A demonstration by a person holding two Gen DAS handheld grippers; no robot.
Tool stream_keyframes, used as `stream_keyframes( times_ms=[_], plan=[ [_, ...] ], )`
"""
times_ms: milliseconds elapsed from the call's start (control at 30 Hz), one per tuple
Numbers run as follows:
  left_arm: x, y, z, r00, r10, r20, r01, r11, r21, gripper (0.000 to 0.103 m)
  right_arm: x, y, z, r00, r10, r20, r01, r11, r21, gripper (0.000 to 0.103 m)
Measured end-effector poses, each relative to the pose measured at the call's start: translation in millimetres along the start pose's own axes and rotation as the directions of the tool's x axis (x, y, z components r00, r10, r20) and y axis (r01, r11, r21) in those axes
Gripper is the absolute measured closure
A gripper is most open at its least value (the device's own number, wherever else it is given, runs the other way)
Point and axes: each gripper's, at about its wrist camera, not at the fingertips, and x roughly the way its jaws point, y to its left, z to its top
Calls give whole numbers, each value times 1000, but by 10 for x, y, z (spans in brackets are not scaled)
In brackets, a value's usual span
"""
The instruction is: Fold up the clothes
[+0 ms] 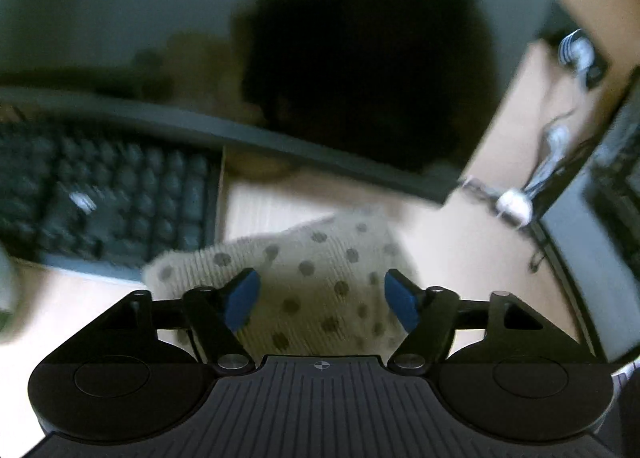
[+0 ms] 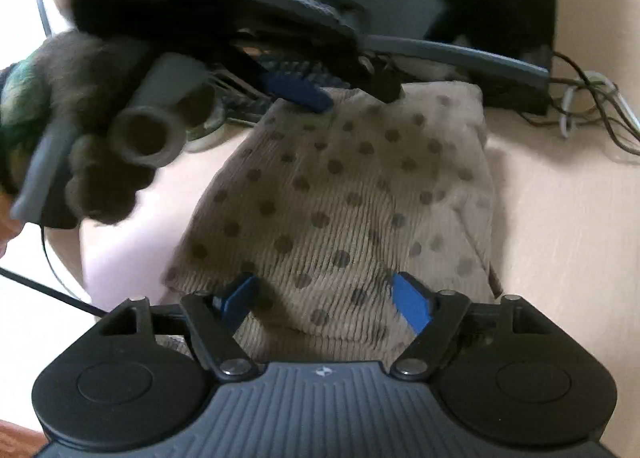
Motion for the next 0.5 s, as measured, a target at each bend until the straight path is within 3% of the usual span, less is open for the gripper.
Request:
stream_keyframes(
  times_ms=[167, 333, 400, 500],
  plan=[
    [134, 26, 90, 1000, 0, -23, -1, 1000, -20, 31, -113, -72, 32, 999, -43, 6, 43, 998, 41, 24],
    [-456, 48, -140, 990, -127, 60, 130, 990, -53, 15, -260, -288, 64, 996, -83, 32, 80, 993, 87, 24],
    [-482, 79, -315, 985, -170, 31, 172, 981, -85, 15, -181, -365, 33, 998, -69, 9, 67, 990, 120, 24],
    [-287, 112, -480, 986, -165, -19, 164, 984, -67, 17, 24, -430, -38, 997, -56, -49, 64, 981, 186, 23]
  ],
)
